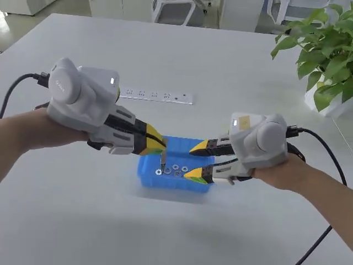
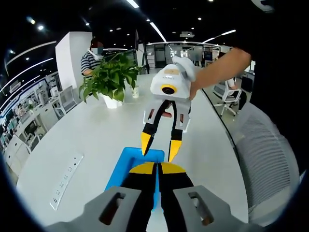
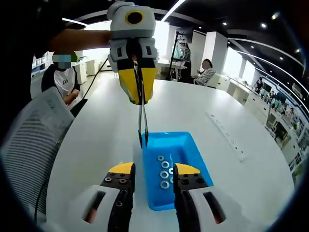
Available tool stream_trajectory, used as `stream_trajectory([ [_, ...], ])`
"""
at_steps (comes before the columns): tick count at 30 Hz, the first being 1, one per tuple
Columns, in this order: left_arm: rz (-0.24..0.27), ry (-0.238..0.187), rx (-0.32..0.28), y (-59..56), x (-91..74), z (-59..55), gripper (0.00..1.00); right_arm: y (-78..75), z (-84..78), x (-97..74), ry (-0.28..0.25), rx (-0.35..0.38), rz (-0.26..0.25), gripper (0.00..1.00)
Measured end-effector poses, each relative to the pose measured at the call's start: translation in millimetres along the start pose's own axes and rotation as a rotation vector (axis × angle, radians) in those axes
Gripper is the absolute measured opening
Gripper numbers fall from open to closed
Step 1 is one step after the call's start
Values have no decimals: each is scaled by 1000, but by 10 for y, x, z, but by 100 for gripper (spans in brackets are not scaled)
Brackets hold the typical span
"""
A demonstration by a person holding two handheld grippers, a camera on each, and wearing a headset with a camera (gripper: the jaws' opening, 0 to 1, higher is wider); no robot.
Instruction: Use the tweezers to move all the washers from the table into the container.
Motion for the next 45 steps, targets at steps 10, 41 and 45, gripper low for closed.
stream_trajectory([
  [10, -16, -6, 11, -244, -34, 68, 5, 228, -42, -222, -5, 15, -30, 32],
  [41, -53, -67, 20, -723, 66, 297, 5, 925, 122, 7, -68, -11, 64, 21],
  [45, -62, -78, 9, -747, 56, 304, 5, 930, 132, 17, -81, -14, 63, 15],
])
Point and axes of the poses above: the centre of the closed fingertips' face, and the gripper's own axes: x roughly forward along the fingers, y roughly to its left, z roughly out of its top, the point moved 3 cm from there along -x, roughly backward along the fingers, and after that the axes turned 6 degrees about x, right-handed, at the moved point
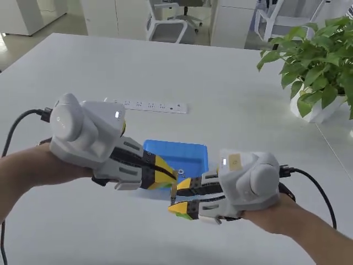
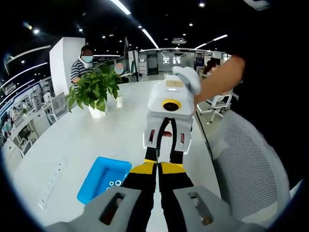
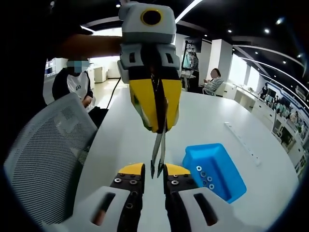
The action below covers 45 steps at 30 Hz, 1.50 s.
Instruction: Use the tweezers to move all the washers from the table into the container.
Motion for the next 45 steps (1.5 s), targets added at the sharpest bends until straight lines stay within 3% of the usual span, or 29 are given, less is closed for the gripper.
stream_trajectory([
  [5, -5, -31, -24, -21, -11, 16, 5, 4, 30, 5, -20, -2, 0, 13],
  [14, -4, -18, -27, -3, -58, -26, 5, -17, 26, -1, -13, -13, -10, 8],
  [25, -22, 53, -23, -54, -102, -229, 5, -7, -73, 0, 84, -65, 14, 6],
  [32, -37, 129, 7, -101, -31, -393, 5, -4, -198, 70, 202, -107, 24, 6],
  [45, -41, 132, 36, -67, -22, -385, 6, -25, -234, 87, 224, -97, 32, 6],
])
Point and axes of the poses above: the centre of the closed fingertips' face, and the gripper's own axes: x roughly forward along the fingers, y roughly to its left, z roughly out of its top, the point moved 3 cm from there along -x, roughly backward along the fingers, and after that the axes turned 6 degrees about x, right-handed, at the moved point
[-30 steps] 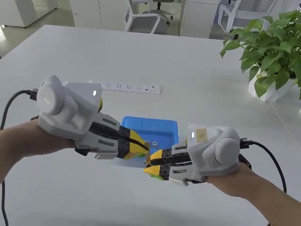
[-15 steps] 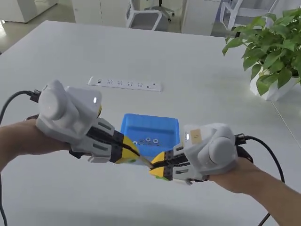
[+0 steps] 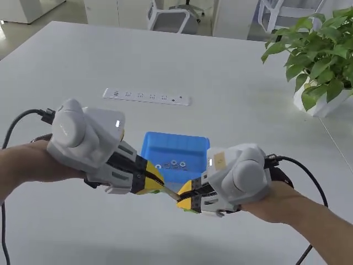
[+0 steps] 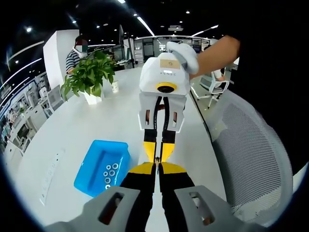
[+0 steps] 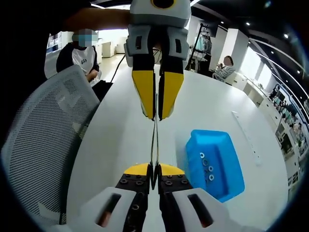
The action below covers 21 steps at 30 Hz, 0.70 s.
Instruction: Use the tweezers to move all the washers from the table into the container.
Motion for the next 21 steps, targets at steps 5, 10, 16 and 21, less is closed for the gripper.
stream_trajectory([
  [5, -14, 28, 23, -25, 31, -55, 5, 11, -35, 5, 21, -10, 0, 6],
  [10, -35, 104, 45, -60, 79, -208, 5, 29, -81, -4, 27, -16, -4, 6],
  [16, -42, 166, 74, -72, 166, -348, 5, 32, -139, 40, 50, -30, -3, 6],
  [21, -41, 247, 104, -61, 269, -542, 5, -2, -189, 99, 66, -42, -4, 6],
])
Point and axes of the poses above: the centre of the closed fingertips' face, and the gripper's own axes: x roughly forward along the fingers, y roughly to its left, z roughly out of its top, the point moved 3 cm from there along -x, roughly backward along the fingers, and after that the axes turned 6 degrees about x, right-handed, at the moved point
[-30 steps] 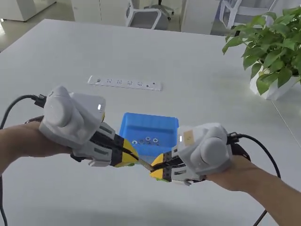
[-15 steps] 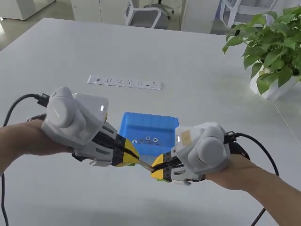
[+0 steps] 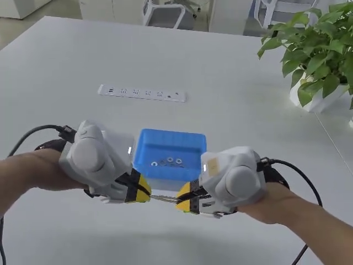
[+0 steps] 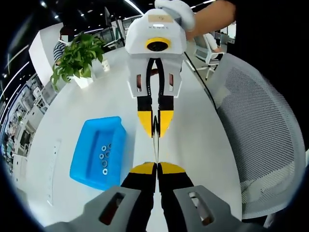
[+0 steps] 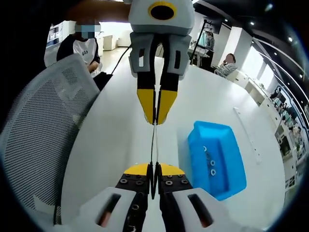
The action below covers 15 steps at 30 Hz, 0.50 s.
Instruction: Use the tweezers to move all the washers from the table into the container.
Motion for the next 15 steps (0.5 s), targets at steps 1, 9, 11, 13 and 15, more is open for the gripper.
stream_trajectory([
  [1, -1, 4, 0, 3, 28, -16, 5, -3, -18, 18, 10, -12, 1, 7],
  [9, -10, 33, -20, 28, 209, -195, 5, -39, -152, 180, 44, 3, 21, 7],
  [11, -19, 42, -22, 16, 255, -231, 5, -40, -188, 230, 54, 6, 30, 7],
  [13, -22, 50, -23, 20, 301, -270, 5, -41, -221, 277, 65, 4, 33, 7],
  [15, -31, 58, -24, 7, 341, -308, 5, -40, -251, 315, 73, 20, 45, 8],
])
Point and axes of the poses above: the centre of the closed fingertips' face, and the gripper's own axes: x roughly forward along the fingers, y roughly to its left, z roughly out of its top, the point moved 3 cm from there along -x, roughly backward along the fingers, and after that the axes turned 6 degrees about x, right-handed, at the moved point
